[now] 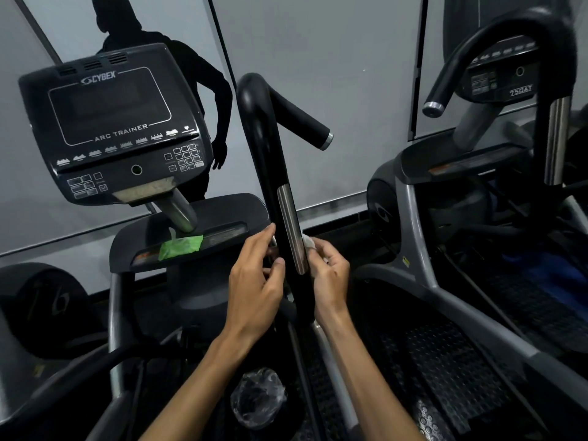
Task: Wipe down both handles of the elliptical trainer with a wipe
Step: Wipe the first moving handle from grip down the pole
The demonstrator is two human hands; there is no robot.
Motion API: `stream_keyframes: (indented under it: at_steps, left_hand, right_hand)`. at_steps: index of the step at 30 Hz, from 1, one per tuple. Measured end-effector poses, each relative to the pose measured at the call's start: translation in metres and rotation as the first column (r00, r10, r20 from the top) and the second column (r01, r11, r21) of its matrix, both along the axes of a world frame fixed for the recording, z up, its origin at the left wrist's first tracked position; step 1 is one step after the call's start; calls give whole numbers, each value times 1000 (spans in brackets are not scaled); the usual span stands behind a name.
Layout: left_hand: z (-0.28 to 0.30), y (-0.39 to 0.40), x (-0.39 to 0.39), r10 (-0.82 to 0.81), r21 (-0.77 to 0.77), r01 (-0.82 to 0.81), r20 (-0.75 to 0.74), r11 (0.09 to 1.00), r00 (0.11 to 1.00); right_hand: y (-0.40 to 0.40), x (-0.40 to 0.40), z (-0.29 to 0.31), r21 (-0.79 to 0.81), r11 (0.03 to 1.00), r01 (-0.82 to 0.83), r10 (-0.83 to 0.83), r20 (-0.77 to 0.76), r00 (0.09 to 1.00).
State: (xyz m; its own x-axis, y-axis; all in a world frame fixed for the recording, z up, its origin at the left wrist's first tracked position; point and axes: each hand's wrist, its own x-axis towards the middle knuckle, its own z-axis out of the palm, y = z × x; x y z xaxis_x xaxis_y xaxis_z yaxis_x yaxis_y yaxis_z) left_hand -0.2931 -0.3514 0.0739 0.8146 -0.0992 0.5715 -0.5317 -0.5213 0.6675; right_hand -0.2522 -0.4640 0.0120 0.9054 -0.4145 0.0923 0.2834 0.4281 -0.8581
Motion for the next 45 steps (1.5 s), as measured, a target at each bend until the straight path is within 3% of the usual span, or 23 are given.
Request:
stream_keyframes:
  at_steps: [5, 9, 13, 16, 19, 22, 26, 31, 33, 37, 40, 45]
  left_hand:
    - [1, 5, 2, -18, 23, 18, 0, 1000, 1000]
    - [-2, 6, 0, -58, 43, 59, -31, 997, 998]
    - [-6, 14, -5, -80, 31, 83, -89, 996, 993]
    - [-16, 27, -7, -64, 65, 75, -157, 995, 985]
    - [-24, 38, -9, -58, 126, 83, -196, 989, 979]
    - [-24, 35, -12, -61, 133, 88, -197, 987, 979]
    - [-17, 18, -14, -91, 110, 110, -170, 988, 981]
    - [-12, 7, -10, -33, 63, 39, -93, 997, 995]
    - [-13, 7, -11, -34, 60, 40, -98, 997, 995]
    - [-16, 8, -10, -39, 67, 45, -97, 997, 995]
    - [-13, 7, -12, -41, 40, 45, -90, 998, 995]
    - [2, 8, -16, -139, -241, 93, -183, 966, 973]
  right_hand:
    - [-13, -4, -4, 61, 969, -239, 244, -118, 963]
    - [-22, 0, 23, 305, 831, -465, 512, -92, 854]
    - [-19, 7, 28, 116, 817, -565, 576, -142, 805]
    - [-17, -1, 11, 87, 840, -535, 540, -225, 811]
    - [-18, -10, -2, 154, 866, -476, 497, -151, 854]
    - [-21, -14, -3, 86, 954, -287, 295, -105, 950]
    - [-17, -17, 10, -50, 995, -91, 89, -49, 995]
    - [3, -34, 22, -351, 918, 183, -139, 149, 979]
    - [5, -41, 16, -403, 880, 251, -192, 183, 964]
    - [11, -37, 13, -376, 870, 318, -304, 97, 948]
    - [20, -42, 24, -415, 830, 373, -324, 185, 928]
    - [32, -59, 38, -314, 903, 294, -233, 220, 947]
